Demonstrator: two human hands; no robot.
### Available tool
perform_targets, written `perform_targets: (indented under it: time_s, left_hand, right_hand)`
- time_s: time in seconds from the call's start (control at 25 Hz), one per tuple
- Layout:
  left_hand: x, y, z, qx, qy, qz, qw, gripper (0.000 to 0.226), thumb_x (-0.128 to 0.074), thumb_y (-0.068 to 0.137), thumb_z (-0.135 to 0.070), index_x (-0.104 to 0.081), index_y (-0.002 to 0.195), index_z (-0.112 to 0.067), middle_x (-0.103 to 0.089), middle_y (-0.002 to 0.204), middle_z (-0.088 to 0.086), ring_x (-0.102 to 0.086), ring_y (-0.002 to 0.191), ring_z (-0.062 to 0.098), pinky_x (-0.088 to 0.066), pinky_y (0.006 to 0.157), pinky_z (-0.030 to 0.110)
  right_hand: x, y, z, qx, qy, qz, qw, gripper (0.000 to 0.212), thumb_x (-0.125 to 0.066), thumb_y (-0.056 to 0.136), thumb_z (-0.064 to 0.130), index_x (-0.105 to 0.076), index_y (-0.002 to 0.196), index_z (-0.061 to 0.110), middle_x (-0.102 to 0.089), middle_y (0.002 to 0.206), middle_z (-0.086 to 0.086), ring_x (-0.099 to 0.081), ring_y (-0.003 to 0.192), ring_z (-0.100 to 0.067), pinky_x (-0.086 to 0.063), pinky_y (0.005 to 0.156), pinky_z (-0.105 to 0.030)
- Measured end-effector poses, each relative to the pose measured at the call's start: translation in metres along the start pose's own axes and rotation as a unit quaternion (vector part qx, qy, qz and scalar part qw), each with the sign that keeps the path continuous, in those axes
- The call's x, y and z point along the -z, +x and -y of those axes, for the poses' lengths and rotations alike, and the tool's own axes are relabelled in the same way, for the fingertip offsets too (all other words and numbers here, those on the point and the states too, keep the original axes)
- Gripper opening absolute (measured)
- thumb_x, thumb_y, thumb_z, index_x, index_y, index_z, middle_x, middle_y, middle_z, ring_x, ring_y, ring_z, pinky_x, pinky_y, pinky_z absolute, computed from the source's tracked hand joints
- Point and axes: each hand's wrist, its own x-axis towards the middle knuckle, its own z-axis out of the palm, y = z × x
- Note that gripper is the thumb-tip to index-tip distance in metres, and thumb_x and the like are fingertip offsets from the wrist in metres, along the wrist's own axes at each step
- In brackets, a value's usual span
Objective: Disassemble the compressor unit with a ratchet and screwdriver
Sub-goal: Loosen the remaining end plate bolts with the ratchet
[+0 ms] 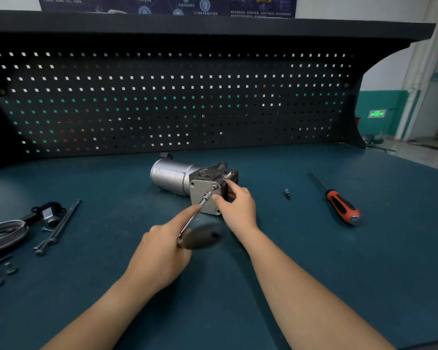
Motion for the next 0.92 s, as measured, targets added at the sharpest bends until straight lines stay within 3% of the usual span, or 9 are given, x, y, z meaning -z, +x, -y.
perform_targets:
  time_s: [0.08, 0.2, 0.36, 0.44, 0.52, 0.6, 0.68, 0.8, 0.92]
  left_hand:
    - [0.002, 0.002, 0.004, -0.03, 0.089, -0.03, 0.995, 0.056, -0.049, 0.084, -0.007, -0.047, 0.128, -0.042, -0.068, 0.081, 0.003, -0.057, 0.074, 0.034, -0.048, 0.07, 0.038]
    - [0.003, 0.004, -0.002, 0.071, -0.162, -0.017, 0.984, 0.036, -0.05, 0.091, -0.006, -0.062, 0.1, -0.039, -0.071, 0.074, 0.004, -0.048, 0.049, 0.022, -0.043, 0.049, 0.026]
    - [0.013, 0.015, 0.001, 0.369, -0.621, 0.067, 0.688, 0.017, -0.046, 0.085, -0.008, -0.062, 0.09, -0.01, -0.068, 0.062, 0.008, -0.027, 0.024, 0.004, -0.019, 0.025, 0.012]
    - [0.015, 0.015, 0.002, 0.393, -0.671, 0.066, 0.625, 0.017, -0.044, 0.082, -0.009, -0.06, 0.088, -0.007, -0.064, 0.057, 0.005, -0.025, 0.022, 0.002, -0.016, 0.022, 0.011]
    - [0.012, 0.015, 0.003, 0.362, -0.61, 0.039, 0.704, 0.017, -0.044, 0.088, -0.008, -0.062, 0.09, -0.009, -0.063, 0.056, 0.006, -0.025, 0.024, 0.004, -0.017, 0.027, 0.009]
    - [0.008, 0.012, 0.0, 0.254, -0.443, -0.001, 0.86, 0.02, -0.046, 0.092, -0.006, -0.064, 0.095, -0.014, -0.065, 0.054, 0.003, -0.034, 0.028, 0.01, -0.025, 0.032, 0.012]
    - [0.008, 0.007, 0.005, 0.013, -0.068, -0.079, 0.994, 0.025, -0.059, 0.083, -0.004, -0.066, 0.097, -0.024, -0.067, 0.062, -0.002, -0.056, 0.046, 0.02, -0.04, 0.042, 0.021]
    - [0.013, 0.009, 0.019, -0.246, 0.266, -0.158, 0.918, 0.06, -0.074, 0.048, 0.006, -0.069, 0.105, -0.014, -0.065, 0.07, 0.005, -0.06, 0.048, 0.029, -0.042, 0.037, 0.03]
    - [0.016, 0.011, 0.014, -0.071, 0.021, -0.144, 0.987, 0.035, -0.06, 0.079, 0.003, -0.066, 0.109, -0.014, -0.071, 0.085, 0.005, -0.065, 0.066, 0.031, -0.053, 0.059, 0.038]
  right_hand:
    - [0.0, 0.0, -0.001, 0.004, 0.001, 0.0, 1.0, 0.052, -0.066, 0.085, 0.021, -0.05, 0.134, 0.016, -0.051, 0.126, -0.005, -0.052, 0.115, -0.017, -0.038, 0.095, -0.022]
    - [0.0, 0.0, -0.001, 0.002, 0.011, -0.006, 1.0, 0.052, -0.067, 0.084, 0.02, -0.051, 0.133, 0.016, -0.053, 0.124, -0.005, -0.053, 0.112, -0.016, -0.038, 0.092, -0.02]
    - [0.0, -0.001, 0.0, -0.001, 0.016, -0.011, 1.0, 0.052, -0.068, 0.082, 0.018, -0.053, 0.131, 0.015, -0.055, 0.119, -0.006, -0.055, 0.109, -0.017, -0.04, 0.092, -0.02]
    - [0.0, -0.002, 0.001, 0.001, 0.009, -0.01, 1.0, 0.052, -0.069, 0.082, 0.019, -0.053, 0.131, 0.014, -0.055, 0.119, -0.006, -0.055, 0.109, -0.018, -0.041, 0.094, -0.023]
    - [-0.001, -0.002, 0.001, 0.004, 0.007, -0.01, 1.0, 0.052, -0.069, 0.082, 0.019, -0.053, 0.131, 0.014, -0.055, 0.12, -0.007, -0.055, 0.109, -0.018, -0.04, 0.094, -0.023]
    - [-0.001, -0.002, 0.002, 0.006, 0.002, -0.009, 1.0, 0.052, -0.069, 0.082, 0.019, -0.053, 0.132, 0.014, -0.055, 0.12, -0.007, -0.055, 0.109, -0.018, -0.039, 0.093, -0.021]
    - [0.0, -0.002, 0.002, 0.004, 0.001, -0.007, 1.0, 0.052, -0.068, 0.082, 0.019, -0.052, 0.132, 0.014, -0.055, 0.12, -0.007, -0.055, 0.108, -0.017, -0.038, 0.092, -0.02]
    - [0.001, -0.003, 0.002, 0.003, 0.0, -0.003, 1.0, 0.053, -0.068, 0.082, 0.019, -0.052, 0.132, 0.014, -0.055, 0.119, -0.006, -0.054, 0.106, -0.015, -0.038, 0.09, -0.018]
    - [0.001, -0.002, 0.002, 0.0, 0.007, -0.001, 1.0, 0.053, -0.068, 0.082, 0.019, -0.052, 0.132, 0.015, -0.054, 0.118, -0.005, -0.053, 0.103, -0.013, -0.037, 0.088, -0.016]
